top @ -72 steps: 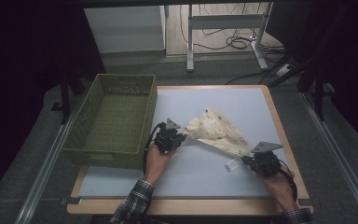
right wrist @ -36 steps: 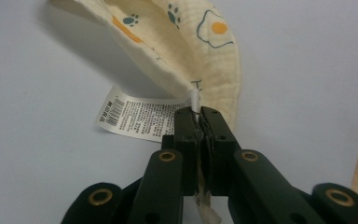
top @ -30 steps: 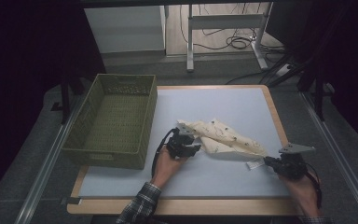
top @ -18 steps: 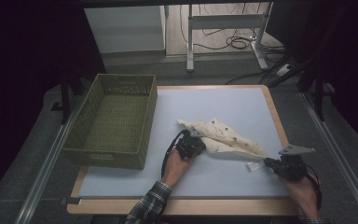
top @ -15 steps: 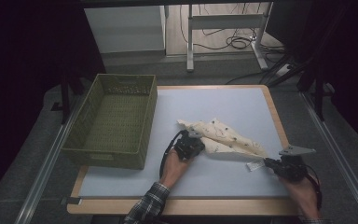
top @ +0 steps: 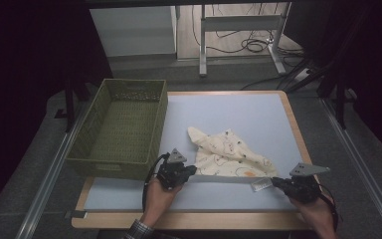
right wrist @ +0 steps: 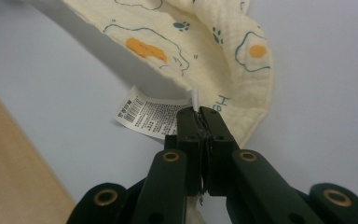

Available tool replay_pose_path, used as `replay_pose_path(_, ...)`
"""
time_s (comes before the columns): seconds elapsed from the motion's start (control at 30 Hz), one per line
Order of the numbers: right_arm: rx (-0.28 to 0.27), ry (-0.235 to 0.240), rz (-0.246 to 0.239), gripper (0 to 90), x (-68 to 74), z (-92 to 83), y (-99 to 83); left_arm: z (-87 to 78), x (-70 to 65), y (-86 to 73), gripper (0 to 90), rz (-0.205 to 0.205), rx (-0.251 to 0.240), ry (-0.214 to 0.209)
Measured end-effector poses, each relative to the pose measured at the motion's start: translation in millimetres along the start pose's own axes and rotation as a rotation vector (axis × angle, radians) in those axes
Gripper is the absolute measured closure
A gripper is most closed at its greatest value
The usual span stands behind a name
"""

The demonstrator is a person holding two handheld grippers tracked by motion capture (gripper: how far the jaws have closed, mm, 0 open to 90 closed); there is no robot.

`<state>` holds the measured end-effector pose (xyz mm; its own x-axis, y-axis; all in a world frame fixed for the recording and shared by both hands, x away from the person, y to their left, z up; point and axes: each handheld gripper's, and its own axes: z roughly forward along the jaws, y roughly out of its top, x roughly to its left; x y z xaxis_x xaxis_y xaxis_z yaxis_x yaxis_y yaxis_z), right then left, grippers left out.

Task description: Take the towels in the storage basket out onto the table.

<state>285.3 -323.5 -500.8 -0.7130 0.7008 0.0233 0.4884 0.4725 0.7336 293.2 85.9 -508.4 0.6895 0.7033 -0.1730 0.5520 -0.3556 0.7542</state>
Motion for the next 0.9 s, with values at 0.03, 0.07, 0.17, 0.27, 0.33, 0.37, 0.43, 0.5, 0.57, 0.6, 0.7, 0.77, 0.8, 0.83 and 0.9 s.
replay_pose_path(0.03, 0.003, 0.009, -0.004, 87.4, 3.3, 0.0, -1.3, -2.7, -1.5, -4.3, 86.2, -0.003, 0.004, 0.000)
replay_pose_path(0.07, 0.006, 0.019, -0.004, 87.4, 6.7, 0.0, -3.0, -5.1, -3.0, -8.7, 86.2, -0.008, 0.004, -0.003)
replay_pose_path(0.17, 0.016, 0.047, -0.004, 87.3, 15.4, -0.5, -9.2, -10.3, -8.7, -22.4, 85.8, -0.008, 0.026, -0.008)
replay_pose_path(0.27, 0.032, 0.068, -0.001, 82.1, 21.3, -0.5, -14.0, -11.8, -11.4, -30.4, 77.9, 0.003, 0.040, -0.005)
replay_pose_path(0.33, 0.018, 0.077, 0.002, 76.7, 21.5, -3.7, -11.8, -13.9, -10.8, -28.4, 63.3, 0.014, 0.014, 0.027)
replay_pose_path(0.37, 0.003, 0.083, 0.006, 75.4, 20.5, -6.4, -9.1, -14.9, -10.0, -25.8, 58.9, 0.013, -0.001, 0.037)
replay_pose_path(0.43, -0.026, 0.088, 0.013, 73.7, 18.2, -11.5, -1.8, -13.5, -8.6, -19.2, 49.1, 0.008, -0.023, 0.053)
replay_pose_path(0.5, -0.038, 0.082, 0.008, 72.6, 15.9, -12.9, 7.2, -7.5, -8.3, -13.6, 42.8, 0.019, -0.029, 0.074)
replay_pose_path(0.57, -0.043, 0.072, 0.001, 72.0, 12.6, -9.0, 16.6, 2.4, -8.9, -10.0, 36.7, 0.037, -0.017, 0.104)
replay_pose_path(0.6, -0.043, 0.073, 0.001, 71.2, 10.3, -5.1, 21.6, 7.7, -9.0, -9.1, 34.8, 0.042, -0.011, 0.111)
replay_pose_path(0.7, -0.037, 0.077, -0.004, 70.4, 3.8, 13.2, 37.5, 21.9, -9.2, -8.3, 28.1, 0.065, 0.005, 0.151)
replay_pose_path(0.77, -0.028, 0.070, -0.019, 70.4, -0.2, 28.3, 48.1, 28.4, -7.7, -8.7, 24.2, 0.067, 0.007, 0.172)
replay_pose_path(0.8, -0.021, 0.069, -0.023, 70.4, -2.3, 35.8, 53.3, 31.4, -6.4, -9.0, 22.6, 0.066, 0.011, 0.181)
replay_pose_path(0.83, -0.016, 0.062, -0.025, 70.4, -4.3, 43.3, 58.6, 33.8, -5.2, -9.3, 21.0, 0.066, 0.017, 0.190)
replay_pose_path(0.9, -0.011, 0.054, -0.026, 70.4, -8.8, 56.7, 69.5, 39.1, -2.3, -10.6, 18.6, 0.070, 0.035, 0.207)
